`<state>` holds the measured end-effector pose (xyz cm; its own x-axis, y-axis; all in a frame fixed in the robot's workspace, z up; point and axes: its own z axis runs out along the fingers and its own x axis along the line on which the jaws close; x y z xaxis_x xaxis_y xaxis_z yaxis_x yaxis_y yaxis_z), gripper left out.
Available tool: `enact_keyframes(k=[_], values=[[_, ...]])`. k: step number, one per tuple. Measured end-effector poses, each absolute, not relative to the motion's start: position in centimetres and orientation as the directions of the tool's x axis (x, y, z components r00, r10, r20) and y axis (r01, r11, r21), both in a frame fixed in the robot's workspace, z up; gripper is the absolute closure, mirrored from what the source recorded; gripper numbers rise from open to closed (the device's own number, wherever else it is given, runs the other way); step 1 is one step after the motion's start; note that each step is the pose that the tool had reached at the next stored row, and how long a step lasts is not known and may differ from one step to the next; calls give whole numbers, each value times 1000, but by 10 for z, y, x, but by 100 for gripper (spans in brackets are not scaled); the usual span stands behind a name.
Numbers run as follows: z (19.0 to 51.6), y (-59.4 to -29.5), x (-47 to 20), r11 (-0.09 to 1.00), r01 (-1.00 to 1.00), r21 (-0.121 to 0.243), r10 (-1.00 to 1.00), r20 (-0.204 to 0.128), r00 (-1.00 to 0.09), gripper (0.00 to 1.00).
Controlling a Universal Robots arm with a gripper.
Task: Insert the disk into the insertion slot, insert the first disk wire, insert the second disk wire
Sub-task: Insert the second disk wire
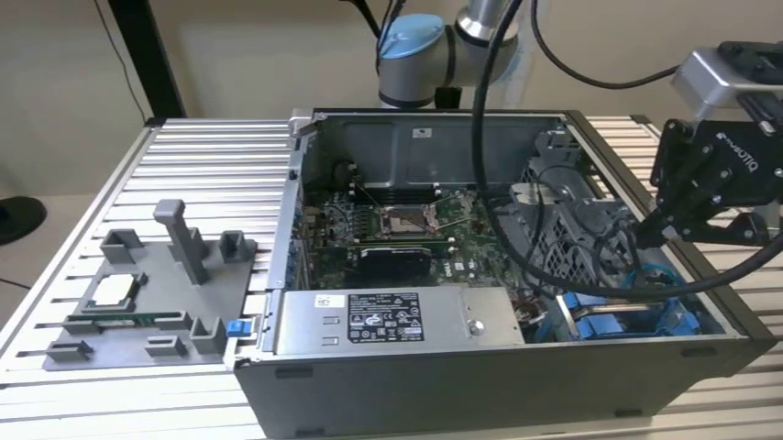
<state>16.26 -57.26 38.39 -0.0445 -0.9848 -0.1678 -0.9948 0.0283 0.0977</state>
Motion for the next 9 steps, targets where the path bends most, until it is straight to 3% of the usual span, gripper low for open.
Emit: enact_keyframes(k=[9], values=[[384,-583,136,27,-996,85,-985,-168,-41,100]])
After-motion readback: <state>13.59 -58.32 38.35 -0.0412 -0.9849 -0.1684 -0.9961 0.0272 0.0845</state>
